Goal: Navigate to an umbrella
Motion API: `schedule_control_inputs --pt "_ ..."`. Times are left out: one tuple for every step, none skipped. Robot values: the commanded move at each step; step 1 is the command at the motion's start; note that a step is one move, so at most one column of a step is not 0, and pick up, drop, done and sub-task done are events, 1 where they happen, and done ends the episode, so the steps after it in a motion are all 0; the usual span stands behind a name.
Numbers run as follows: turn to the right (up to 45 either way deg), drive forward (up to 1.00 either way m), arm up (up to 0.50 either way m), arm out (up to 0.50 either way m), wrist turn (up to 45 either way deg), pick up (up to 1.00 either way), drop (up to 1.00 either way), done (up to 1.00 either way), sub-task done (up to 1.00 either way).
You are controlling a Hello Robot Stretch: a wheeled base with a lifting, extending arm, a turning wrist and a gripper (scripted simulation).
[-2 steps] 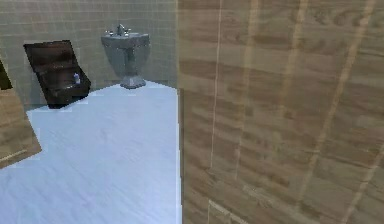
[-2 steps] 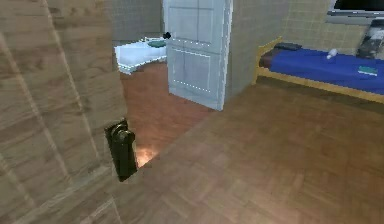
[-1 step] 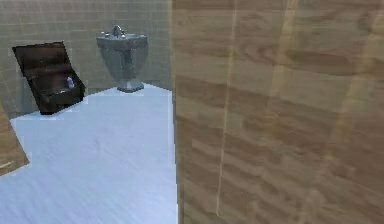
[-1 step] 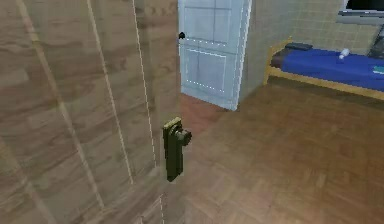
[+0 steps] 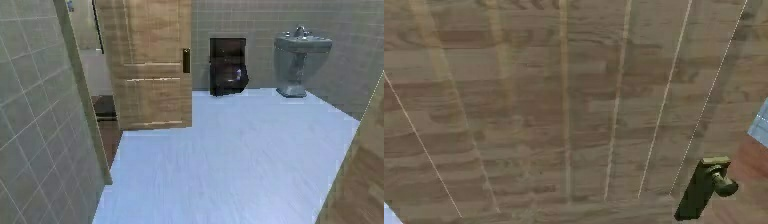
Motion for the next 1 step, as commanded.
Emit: schedule_control_inputs --pt "-45.0 0.00 0.00 0.00 0.0 0.00 0.00 0.00 0.00"
